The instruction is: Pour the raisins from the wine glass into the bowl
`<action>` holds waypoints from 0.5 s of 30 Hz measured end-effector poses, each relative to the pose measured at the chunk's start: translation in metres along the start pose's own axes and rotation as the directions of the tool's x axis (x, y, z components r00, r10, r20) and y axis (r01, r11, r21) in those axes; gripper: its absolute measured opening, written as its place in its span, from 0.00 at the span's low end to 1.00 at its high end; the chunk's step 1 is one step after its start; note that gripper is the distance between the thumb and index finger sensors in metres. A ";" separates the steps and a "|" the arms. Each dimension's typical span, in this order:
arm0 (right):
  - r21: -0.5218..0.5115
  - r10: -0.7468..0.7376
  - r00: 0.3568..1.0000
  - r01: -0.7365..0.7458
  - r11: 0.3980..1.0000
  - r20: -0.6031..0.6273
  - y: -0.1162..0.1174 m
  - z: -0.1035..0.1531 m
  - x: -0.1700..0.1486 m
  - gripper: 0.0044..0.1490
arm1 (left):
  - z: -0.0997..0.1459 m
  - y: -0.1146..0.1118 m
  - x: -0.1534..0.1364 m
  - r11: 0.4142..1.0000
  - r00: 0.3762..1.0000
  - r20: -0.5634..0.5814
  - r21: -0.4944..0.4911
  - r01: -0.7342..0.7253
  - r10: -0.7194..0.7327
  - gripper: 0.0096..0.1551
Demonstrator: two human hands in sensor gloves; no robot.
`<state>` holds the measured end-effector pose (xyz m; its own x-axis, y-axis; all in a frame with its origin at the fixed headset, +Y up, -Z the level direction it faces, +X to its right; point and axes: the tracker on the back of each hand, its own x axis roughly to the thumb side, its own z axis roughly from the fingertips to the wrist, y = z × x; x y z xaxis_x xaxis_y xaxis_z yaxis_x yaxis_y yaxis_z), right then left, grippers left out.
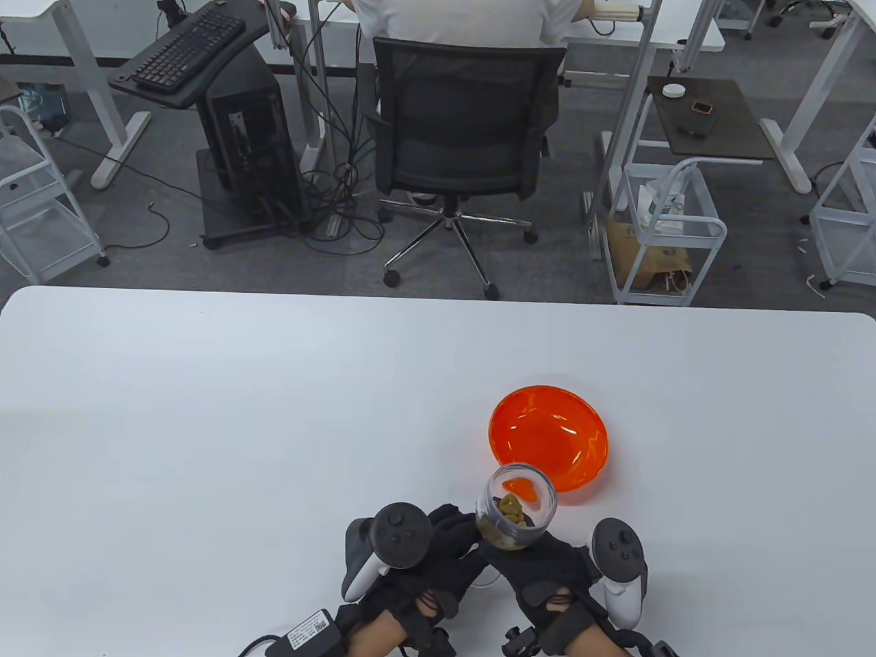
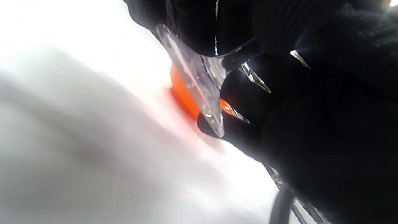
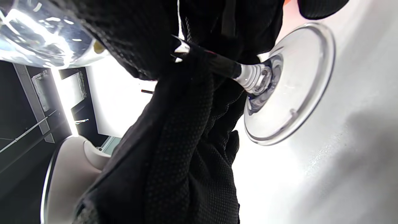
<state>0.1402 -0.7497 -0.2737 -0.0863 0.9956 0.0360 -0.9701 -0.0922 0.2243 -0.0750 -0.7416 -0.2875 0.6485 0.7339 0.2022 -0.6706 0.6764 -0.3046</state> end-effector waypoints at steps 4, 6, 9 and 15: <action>-0.037 0.011 1.000 -0.010 0.999 0.019 -0.005 0.001 0.003 0.29 | 0.001 0.005 0.000 0.999 1.000 0.010 0.032 0.009 -0.010 0.32; -0.060 0.014 1.000 -0.013 0.998 0.026 -0.010 0.001 0.004 0.29 | 0.001 0.007 -0.002 0.999 1.000 -0.004 0.039 -0.007 0.007 0.33; -0.089 0.010 0.999 -0.007 0.996 0.031 -0.016 0.001 0.004 0.29 | 0.000 0.011 -0.005 0.999 1.000 -0.017 0.052 0.008 -0.008 0.33; -0.132 0.018 0.999 -0.012 0.991 0.040 -0.027 0.002 0.006 0.29 | -0.002 0.025 -0.015 0.991 0.995 -0.059 0.107 0.085 -0.079 0.34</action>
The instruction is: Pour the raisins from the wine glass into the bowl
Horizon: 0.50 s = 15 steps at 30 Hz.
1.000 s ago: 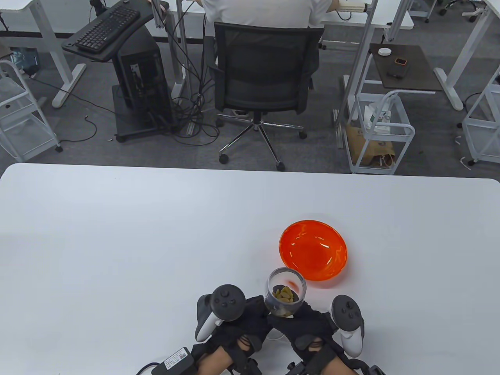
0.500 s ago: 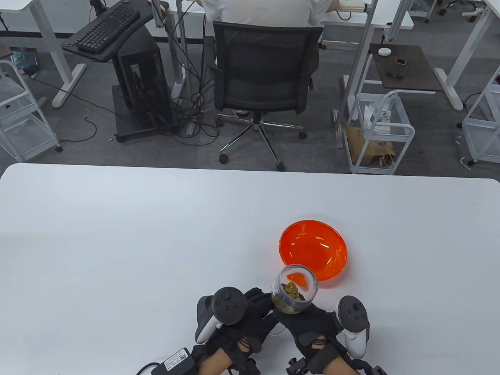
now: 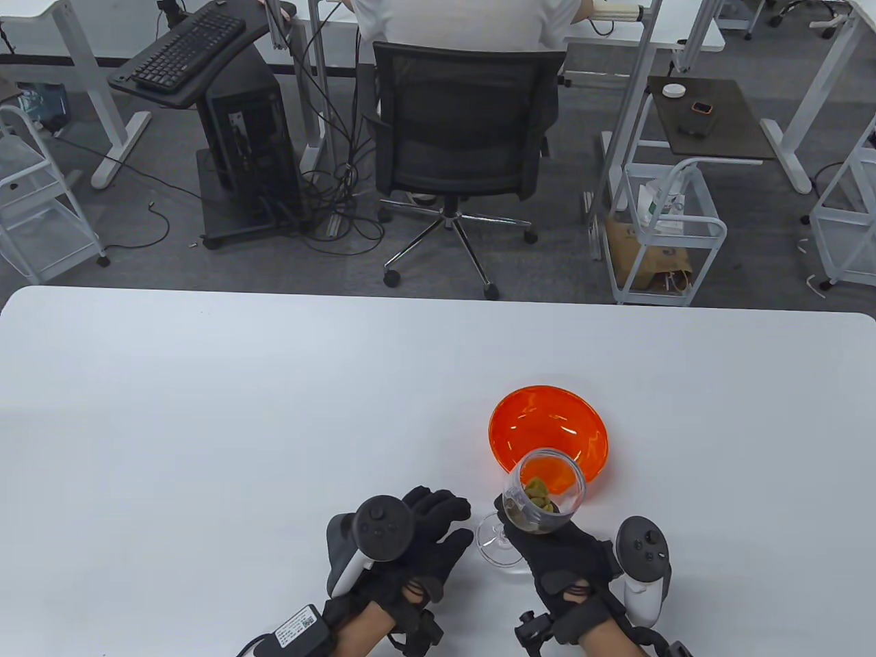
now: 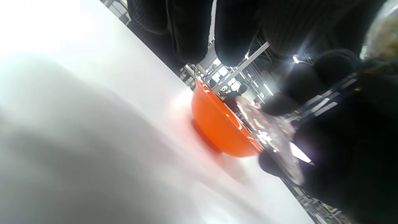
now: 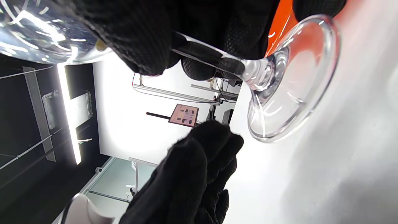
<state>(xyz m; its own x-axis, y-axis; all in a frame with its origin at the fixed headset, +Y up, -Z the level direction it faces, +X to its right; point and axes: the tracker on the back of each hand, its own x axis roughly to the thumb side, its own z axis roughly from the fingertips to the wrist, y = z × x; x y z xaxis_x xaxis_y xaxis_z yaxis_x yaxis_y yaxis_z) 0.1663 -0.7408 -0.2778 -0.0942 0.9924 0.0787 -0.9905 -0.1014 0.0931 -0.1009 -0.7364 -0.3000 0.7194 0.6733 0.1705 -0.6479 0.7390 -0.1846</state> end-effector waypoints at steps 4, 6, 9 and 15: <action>-0.022 0.000 1.000 0.001 1.000 0.013 -0.003 0.001 0.003 0.29 | -0.004 0.010 -0.011 0.999 0.999 -0.034 0.038 0.027 -0.026 0.34; -0.028 0.015 1.000 -0.014 1.000 0.025 -0.005 0.000 0.005 0.29 | -0.005 0.015 -0.016 0.998 0.998 -0.054 0.052 0.035 -0.032 0.34; -0.065 0.049 0.998 -0.047 0.997 0.035 -0.009 0.001 0.006 0.30 | -0.007 0.023 -0.024 0.995 0.994 -0.083 0.075 0.072 -0.066 0.34; -0.133 0.096 0.994 -0.090 0.987 0.043 -0.024 -0.001 0.008 0.30 | -0.009 0.037 -0.039 0.986 0.987 -0.130 0.125 0.113 -0.097 0.34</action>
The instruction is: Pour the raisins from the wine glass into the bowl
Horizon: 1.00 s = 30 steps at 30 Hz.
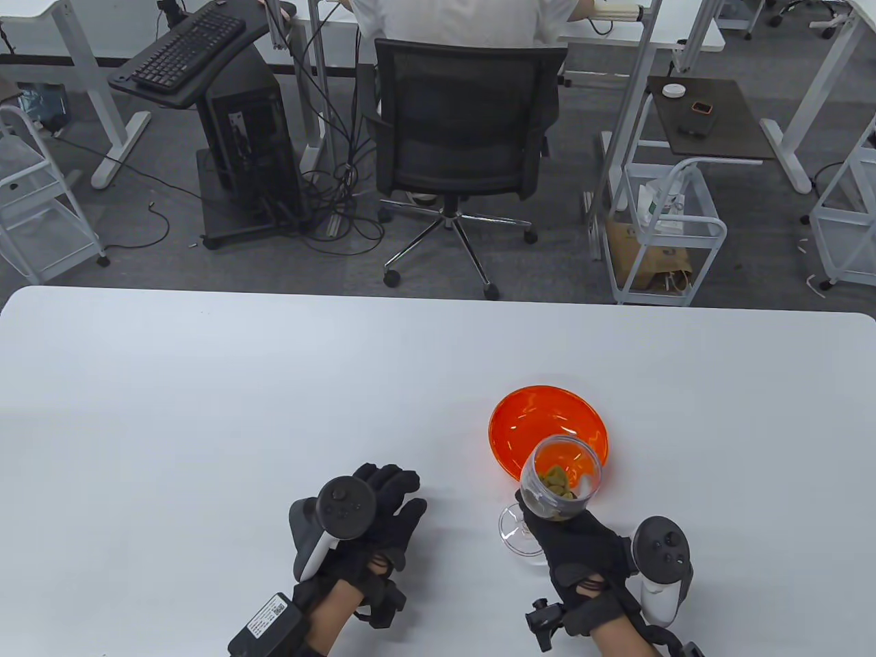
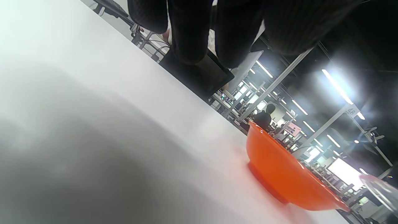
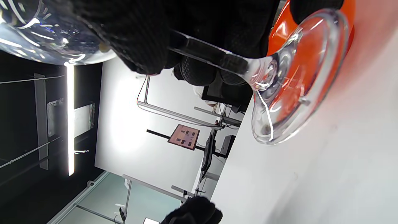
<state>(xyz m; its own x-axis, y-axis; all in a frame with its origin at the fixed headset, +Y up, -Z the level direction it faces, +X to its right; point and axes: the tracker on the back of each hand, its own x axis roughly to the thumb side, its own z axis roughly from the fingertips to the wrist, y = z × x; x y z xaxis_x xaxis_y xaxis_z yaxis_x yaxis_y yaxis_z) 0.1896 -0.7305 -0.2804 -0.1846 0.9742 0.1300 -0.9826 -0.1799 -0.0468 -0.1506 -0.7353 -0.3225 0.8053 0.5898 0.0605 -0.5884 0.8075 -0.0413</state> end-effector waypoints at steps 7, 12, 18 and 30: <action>-0.122 0.052 0.999 -0.050 0.991 0.012 -0.029 -0.007 -0.002 0.31 | -0.002 0.008 -0.011 0.997 0.997 -0.035 0.044 0.068 -0.067 0.34; -0.214 0.108 0.994 -0.102 0.972 0.019 -0.053 -0.011 -0.002 0.31 | -0.004 0.010 -0.018 0.996 0.995 -0.067 0.048 0.073 -0.070 0.34; -0.294 0.243 0.970 -0.234 0.927 -0.006 -0.079 -0.014 -0.004 0.31 | -0.005 0.009 -0.019 0.996 0.994 -0.085 0.044 0.071 -0.067 0.34; -0.369 0.505 0.858 -0.501 0.782 -0.096 -0.102 -0.020 -0.014 0.31 | -0.006 0.002 -0.016 0.994 0.990 -0.090 0.022 0.108 -0.105 0.34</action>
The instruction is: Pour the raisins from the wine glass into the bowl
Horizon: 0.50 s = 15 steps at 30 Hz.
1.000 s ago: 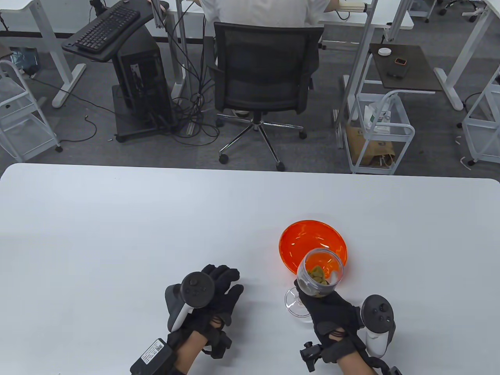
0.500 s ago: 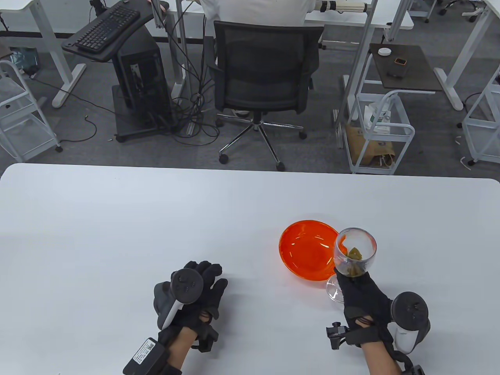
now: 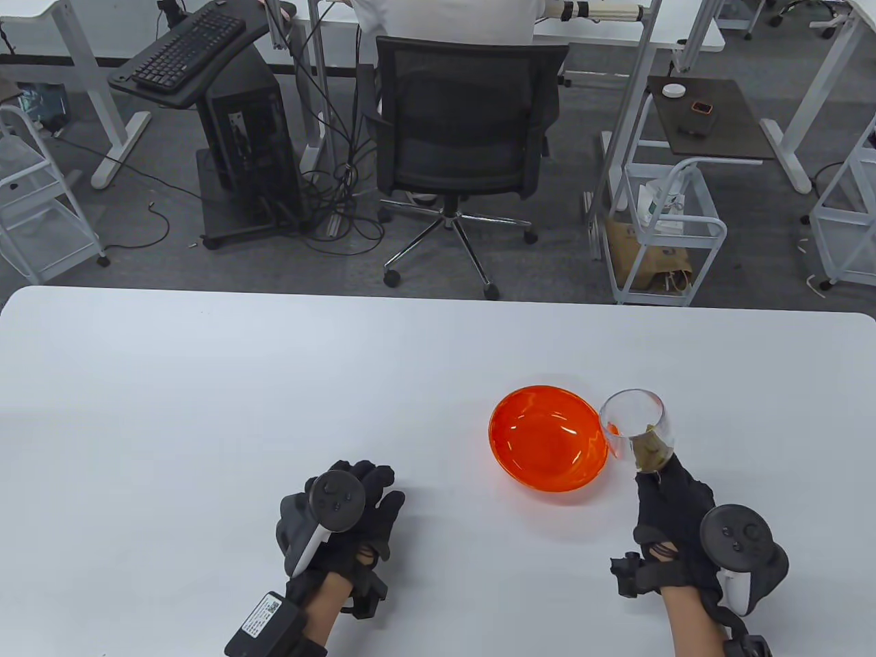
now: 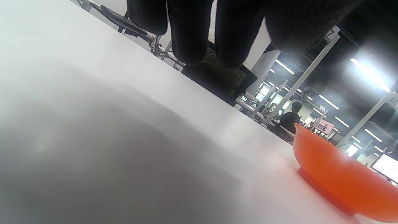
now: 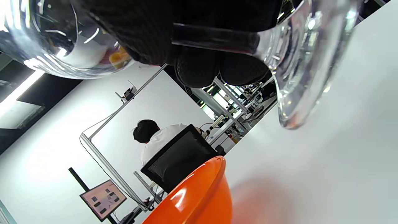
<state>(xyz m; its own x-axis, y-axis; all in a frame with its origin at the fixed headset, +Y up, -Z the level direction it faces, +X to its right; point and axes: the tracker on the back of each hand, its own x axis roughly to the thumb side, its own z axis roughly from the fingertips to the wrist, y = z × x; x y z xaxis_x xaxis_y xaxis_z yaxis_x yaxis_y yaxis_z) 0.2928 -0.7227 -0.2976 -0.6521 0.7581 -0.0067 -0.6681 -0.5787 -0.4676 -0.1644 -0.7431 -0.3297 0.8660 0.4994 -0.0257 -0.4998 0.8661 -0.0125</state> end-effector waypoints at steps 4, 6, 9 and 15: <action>-0.005 0.074 0.997 -0.074 0.997 0.000 0.002 -0.001 -0.001 0.31 | 0.000 0.001 -0.002 1.000 1.000 -0.007 0.000 0.000 0.000 0.34; -0.012 0.132 0.991 -0.132 0.991 0.003 0.004 -0.001 0.000 0.31 | -0.001 0.002 -0.002 1.000 1.000 -0.012 -0.001 0.001 -0.001 0.34; -0.025 0.184 0.983 -0.184 0.983 0.007 0.004 -0.001 0.000 0.31 | 0.000 0.002 -0.003 1.000 1.000 -0.016 -0.002 0.001 -0.001 0.34; -0.055 0.314 0.948 -0.312 0.948 0.040 0.006 -0.001 0.003 0.31 | -0.001 0.004 -0.005 1.000 1.000 -0.026 -0.001 0.000 -0.001 0.34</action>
<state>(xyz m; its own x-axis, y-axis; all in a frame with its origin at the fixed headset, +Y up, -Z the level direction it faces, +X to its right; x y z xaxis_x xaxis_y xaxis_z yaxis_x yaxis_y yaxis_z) 0.2877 -0.7238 -0.3009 -0.8429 0.5250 -0.1180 -0.4103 -0.7689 -0.4904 -0.1703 -0.7421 -0.3303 0.8656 0.4981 -0.0516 -0.4994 0.8663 -0.0139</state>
